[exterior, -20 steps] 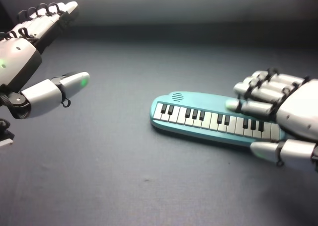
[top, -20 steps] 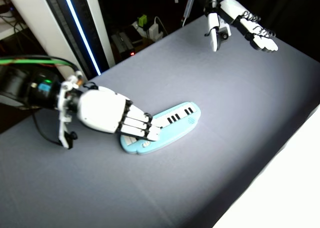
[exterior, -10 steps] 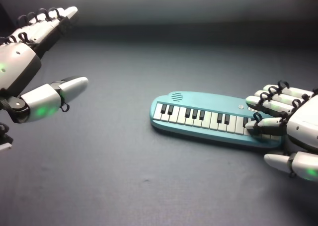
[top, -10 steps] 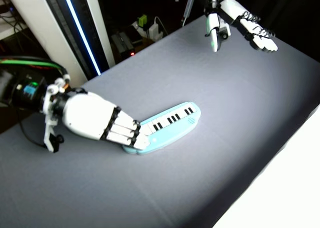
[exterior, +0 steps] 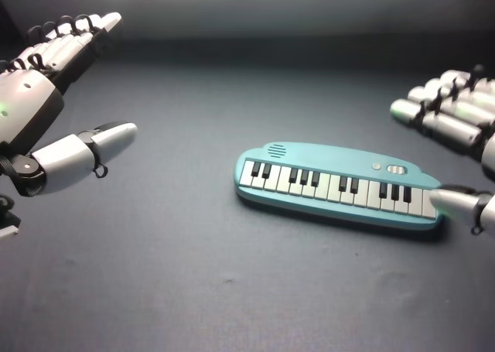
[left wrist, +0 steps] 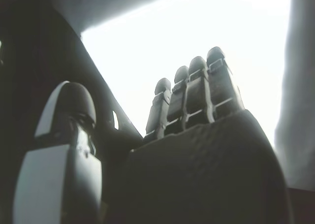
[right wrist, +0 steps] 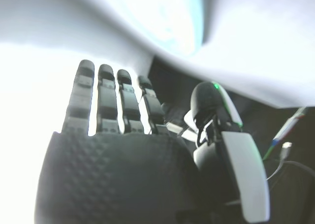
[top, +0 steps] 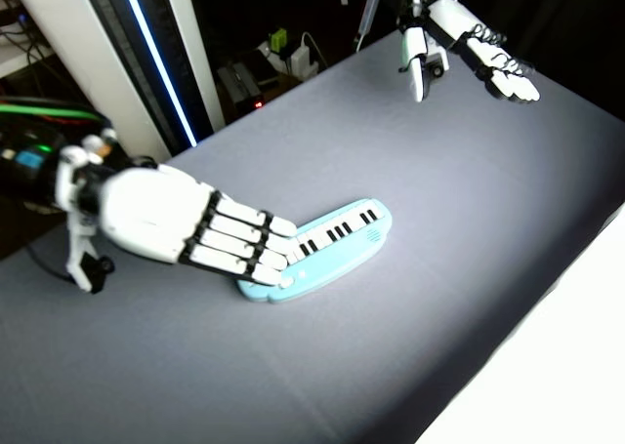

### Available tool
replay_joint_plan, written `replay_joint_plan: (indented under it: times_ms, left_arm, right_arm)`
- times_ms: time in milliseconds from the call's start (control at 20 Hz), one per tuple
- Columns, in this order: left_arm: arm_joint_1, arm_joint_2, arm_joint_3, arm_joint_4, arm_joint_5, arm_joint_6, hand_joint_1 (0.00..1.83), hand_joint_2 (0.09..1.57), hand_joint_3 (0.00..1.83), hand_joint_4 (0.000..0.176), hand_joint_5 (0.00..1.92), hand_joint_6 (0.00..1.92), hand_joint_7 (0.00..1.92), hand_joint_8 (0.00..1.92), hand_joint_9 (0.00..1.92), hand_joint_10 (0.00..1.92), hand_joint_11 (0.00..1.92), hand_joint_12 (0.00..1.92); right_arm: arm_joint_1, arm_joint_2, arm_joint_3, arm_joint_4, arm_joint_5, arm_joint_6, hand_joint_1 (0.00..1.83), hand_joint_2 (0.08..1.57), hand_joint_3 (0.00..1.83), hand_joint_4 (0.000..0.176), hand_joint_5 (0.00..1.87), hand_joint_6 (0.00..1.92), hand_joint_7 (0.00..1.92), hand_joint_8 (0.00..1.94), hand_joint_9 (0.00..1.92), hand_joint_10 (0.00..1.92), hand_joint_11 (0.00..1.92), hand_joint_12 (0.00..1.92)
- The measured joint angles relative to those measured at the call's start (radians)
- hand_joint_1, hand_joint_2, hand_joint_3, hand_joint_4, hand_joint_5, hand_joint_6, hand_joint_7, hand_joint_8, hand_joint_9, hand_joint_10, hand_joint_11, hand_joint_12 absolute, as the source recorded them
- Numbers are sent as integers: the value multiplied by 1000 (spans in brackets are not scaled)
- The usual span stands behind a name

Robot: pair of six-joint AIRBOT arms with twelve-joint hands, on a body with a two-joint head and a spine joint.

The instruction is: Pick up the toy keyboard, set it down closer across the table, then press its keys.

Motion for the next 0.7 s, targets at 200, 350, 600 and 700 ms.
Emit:
replay_joint_plan:
  times_ms: [200, 350, 600, 700]
  left_arm:
    - [38, 23, -35, -15, -73, 2, 598, 1309, 8, 100, 0, 0, 0, 0, 0, 0, 0, 0]
    - [79, 47, -60, -32, -172, 6, 459, 1382, 24, 87, 0, 0, 0, 0, 0, 0, 0, 0]
    - [94, 100, -109, -42, -338, 34, 218, 1438, 22, 107, 0, 0, 0, 0, 0, 0, 0, 0]
    - [94, 126, -124, -2, -383, 60, 366, 1364, 0, 85, 0, 0, 0, 0, 0, 0, 0, 0]
  right_arm:
    - [-110, 73, -69, 26, 212, 48, 166, 1422, 0, 118, 0, 0, 0, 0, 0, 0, 0, 0]
    - [-187, 117, -93, 60, 403, 72, 186, 1393, 0, 84, 0, 0, 0, 0, 0, 0, 0, 0]
    - [-264, 141, -111, 80, 592, 136, 145, 1376, 1, 0, 0, 0, 0, 0, 0, 0, 0, 0]
    - [-280, 161, -119, 69, 672, 138, 281, 1362, 0, 0, 0, 0, 0, 0, 0, 0, 0, 0]
